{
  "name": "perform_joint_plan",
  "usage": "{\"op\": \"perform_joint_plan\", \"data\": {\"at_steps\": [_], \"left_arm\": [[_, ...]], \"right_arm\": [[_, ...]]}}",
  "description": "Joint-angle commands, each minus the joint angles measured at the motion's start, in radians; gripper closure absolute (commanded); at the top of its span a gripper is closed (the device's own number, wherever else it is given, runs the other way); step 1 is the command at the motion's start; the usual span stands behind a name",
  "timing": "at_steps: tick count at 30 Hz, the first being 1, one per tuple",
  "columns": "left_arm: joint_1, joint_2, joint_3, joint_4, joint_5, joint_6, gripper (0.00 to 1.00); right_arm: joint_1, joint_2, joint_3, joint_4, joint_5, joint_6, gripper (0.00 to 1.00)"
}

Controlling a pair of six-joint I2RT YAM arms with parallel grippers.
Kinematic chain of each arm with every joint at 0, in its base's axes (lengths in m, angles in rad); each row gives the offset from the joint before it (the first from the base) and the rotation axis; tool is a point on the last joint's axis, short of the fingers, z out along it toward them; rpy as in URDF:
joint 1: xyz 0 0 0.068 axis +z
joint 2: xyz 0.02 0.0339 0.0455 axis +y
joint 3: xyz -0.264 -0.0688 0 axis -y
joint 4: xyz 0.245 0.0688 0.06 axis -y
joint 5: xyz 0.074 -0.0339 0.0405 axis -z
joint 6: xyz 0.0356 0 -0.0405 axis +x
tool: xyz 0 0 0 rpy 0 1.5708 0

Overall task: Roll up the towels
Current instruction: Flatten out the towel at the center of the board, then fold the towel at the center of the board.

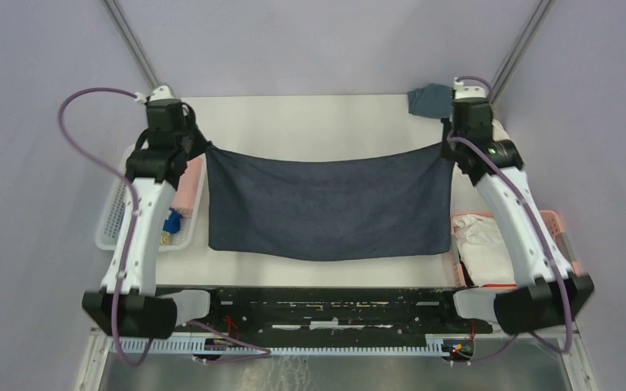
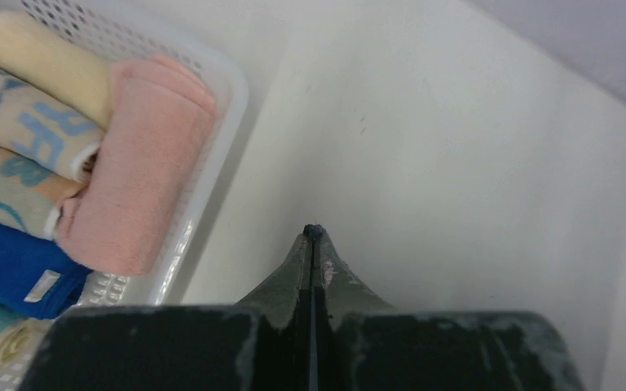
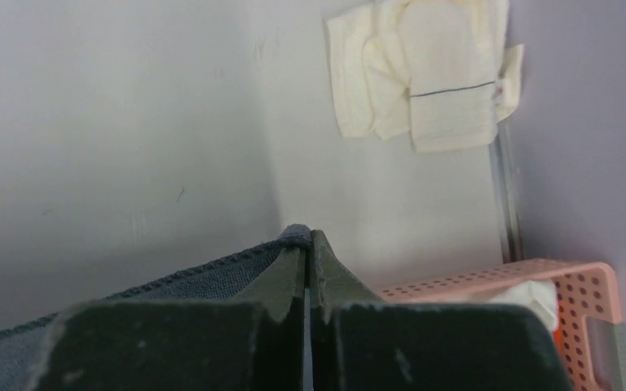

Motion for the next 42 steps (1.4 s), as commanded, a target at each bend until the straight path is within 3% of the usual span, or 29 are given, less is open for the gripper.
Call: {"op": "perform_joint_plan", "data": {"at_steps": [1, 6, 13, 21, 30, 42], "left_arm": [[0.004, 0.249, -0.046, 0.108, 0.035, 0.050, 0.97], [0.005, 0.549, 0.045, 0.178, 0.012, 0.067, 0.97], [0.035, 0.823, 0.244, 0.178, 0.013, 0.056, 0.97], [0.056, 0.906, 0.340, 0.243, 0.079, 0.070, 0.97], [0.057, 0.918, 0.342, 0.264, 0.105, 0.069, 0.97], [0.062, 0.780, 0.214, 0.203, 0.074, -0.027, 0.97]], "right_arm": [[-0.004, 0.267, 0.052, 0.049, 0.039, 0.025, 0.99], [-0.013, 0.576, 0.165, 0.127, 0.050, -0.067, 0.96], [-0.040, 0.781, 0.255, 0.258, 0.080, -0.297, 0.93], [-0.113, 0.892, 0.336, 0.289, 0.045, -0.351, 0.91], [-0.131, 0.918, 0.386, 0.271, 0.014, -0.363, 0.91], [-0.131, 0.733, 0.166, 0.293, 0.055, -0.350, 0.90]]}}
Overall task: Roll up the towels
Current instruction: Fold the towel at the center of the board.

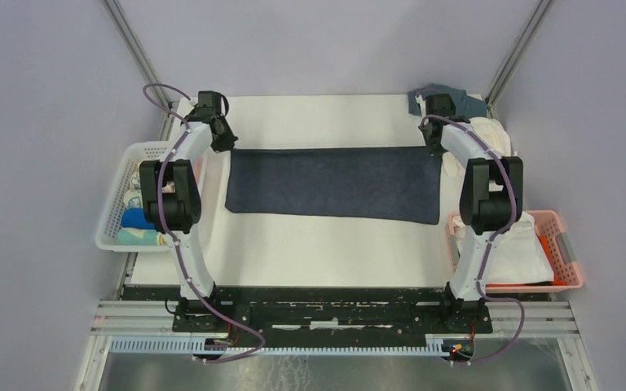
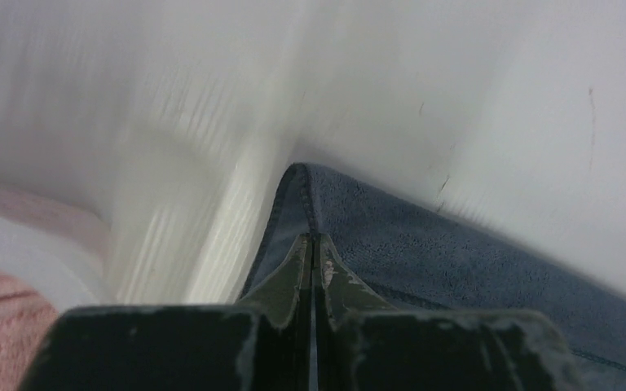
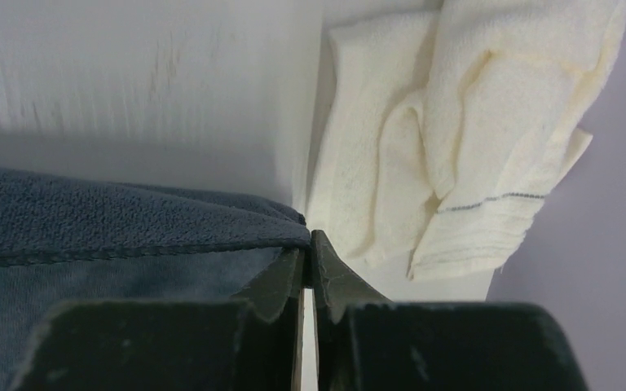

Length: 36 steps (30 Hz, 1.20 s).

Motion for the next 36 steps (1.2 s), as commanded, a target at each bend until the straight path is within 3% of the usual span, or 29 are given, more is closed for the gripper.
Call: {"op": "perform_joint_plan", "data": {"at_steps": [1, 11, 23, 36], "left_arm": [[0.012, -0.142, -0.080, -0.011, -0.026, -0.065, 0.97], [0.012, -0.361, -0.321, 0.017, -0.081, -0.142, 0.97], [0.011, -0.479, -0.509, 0.046, -0.079, -0.152, 0.97], [0.010, -0.509, -0.571, 0.056, -0.112, -0.139, 0.97]], "right_arm": [[-0.005, -0.141, -0.092, 0.038, 0.057, 0.007, 0.91], [-0.005, -0.318, -0.306, 0.087, 0.106, 0.088, 0.93], [-0.005, -0.483, -0.530, 0.125, 0.069, 0.153, 0.92], [-0.005, -0.567, -0.552, 0.023, 0.033, 0.191, 0.90]]}}
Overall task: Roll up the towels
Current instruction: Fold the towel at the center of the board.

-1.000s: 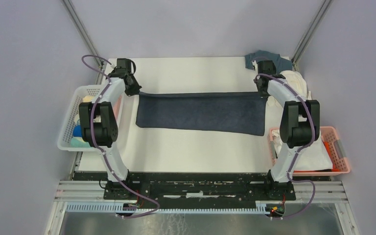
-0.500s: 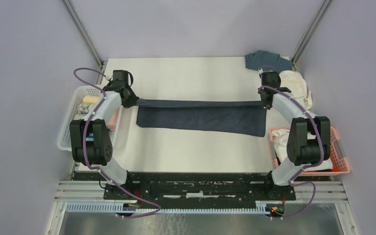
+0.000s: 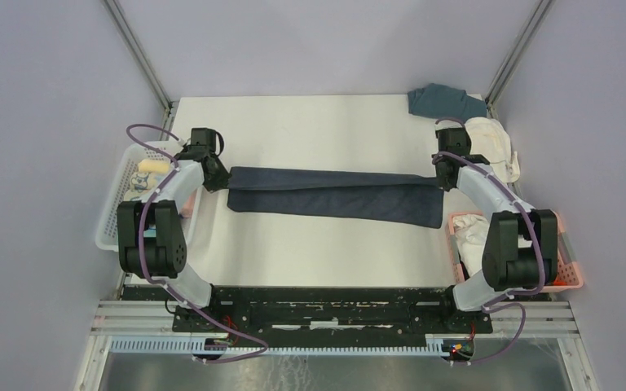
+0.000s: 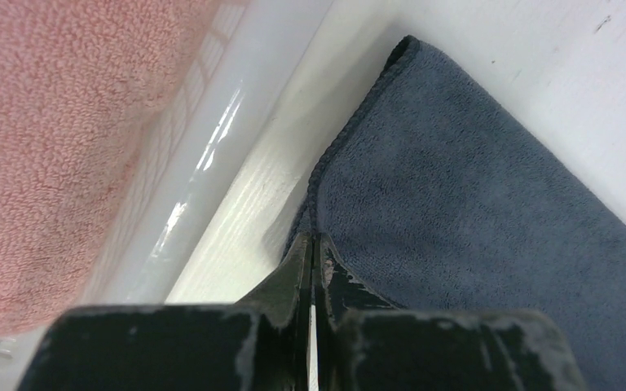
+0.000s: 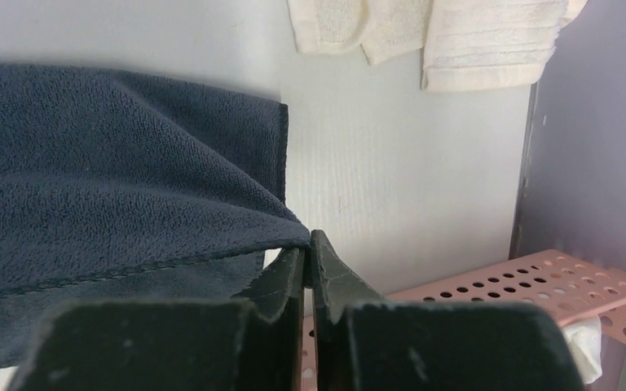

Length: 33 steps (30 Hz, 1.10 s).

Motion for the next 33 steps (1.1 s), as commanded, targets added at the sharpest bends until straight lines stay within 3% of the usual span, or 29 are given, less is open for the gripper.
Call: {"op": "perform_joint_plan", "data": {"at_steps": [1, 13, 19, 22, 29, 33], "left_arm": [[0.010, -0.074, 0.008, 0.037, -0.059, -0.017, 0.97], [0.011, -0.066, -0.047, 0.025, -0.052, -0.004, 0.97], [0.003, -0.062, -0.096, 0.038, -0.020, -0.005, 0.94], [0.004, -0.089, -0.118, 0.034, -0.017, -0.005, 0.89], [-0.004, -0.215, -0.188, 0.000, 0.020, -0.024, 0.54], [-0.004, -0.285, -0.201, -0.033, -0.005, -0.012, 0.46]], "right_arm": [[-0.007, -0.070, 0.018, -0.046, 0.008, 0.026, 0.90], [-0.007, -0.146, -0.058, -0.097, -0.020, 0.108, 0.86], [-0.007, -0.113, -0.057, -0.123, -0.040, 0.155, 0.71], [-0.007, -0.153, -0.056, -0.144, -0.031, 0.191, 0.57], [-0.007, -0.353, -0.101, -0.221, -0.025, 0.277, 0.48], [-0.007, -0.401, -0.104, -0.213, -0.042, 0.275, 0.46]]}}
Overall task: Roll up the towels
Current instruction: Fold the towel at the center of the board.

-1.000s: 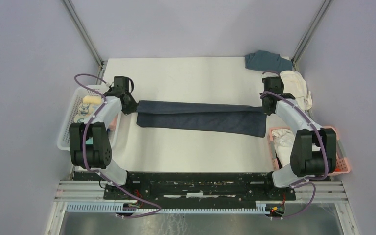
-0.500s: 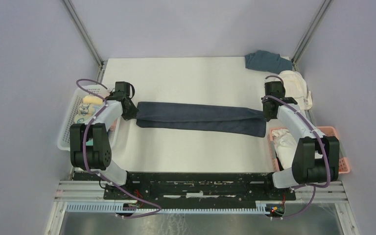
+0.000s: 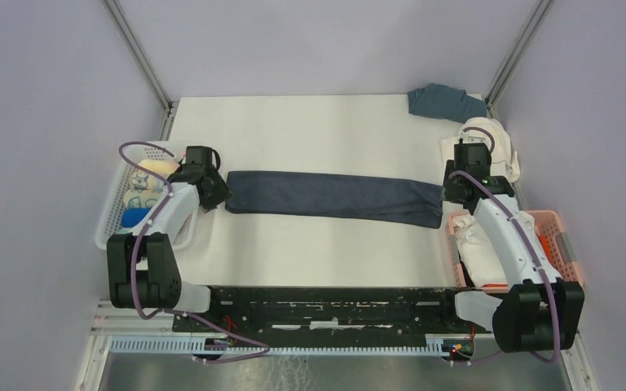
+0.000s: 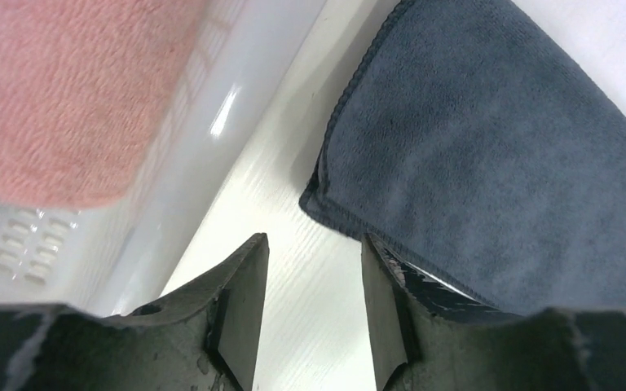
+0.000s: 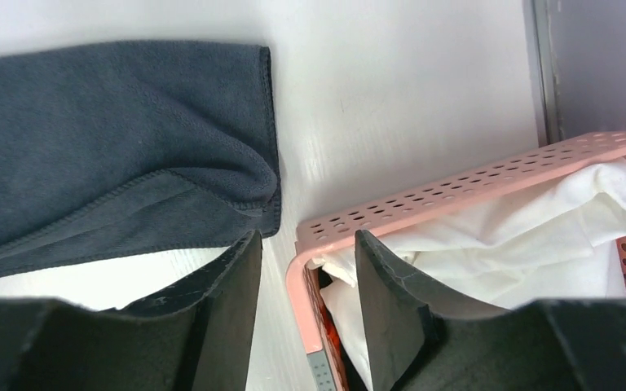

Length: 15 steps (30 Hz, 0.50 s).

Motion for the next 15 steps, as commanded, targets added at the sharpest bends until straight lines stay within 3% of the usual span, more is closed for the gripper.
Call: {"op": "perform_joint_plan", "data": {"at_steps": [1, 8, 15], "left_arm": [[-0.004, -0.111, -0.009, -0.025, -0.015, -0.001, 0.45], [-0.087, -0.096, 0.078, -0.030, -0.001, 0.025, 0.41], [-0.189, 0.120, 0.196, -0.006, -0.003, 0.042, 0.42]], "right_arm": [[-0.004, -0.064, 0.000, 0.000, -0.014, 0.033, 0.45], [-0.004, 0.038, 0.091, 0.048, -0.182, 0.056, 0.46], [-0.004, 0.201, 0.158, 0.076, -0.212, 0.084, 0.47]]}}
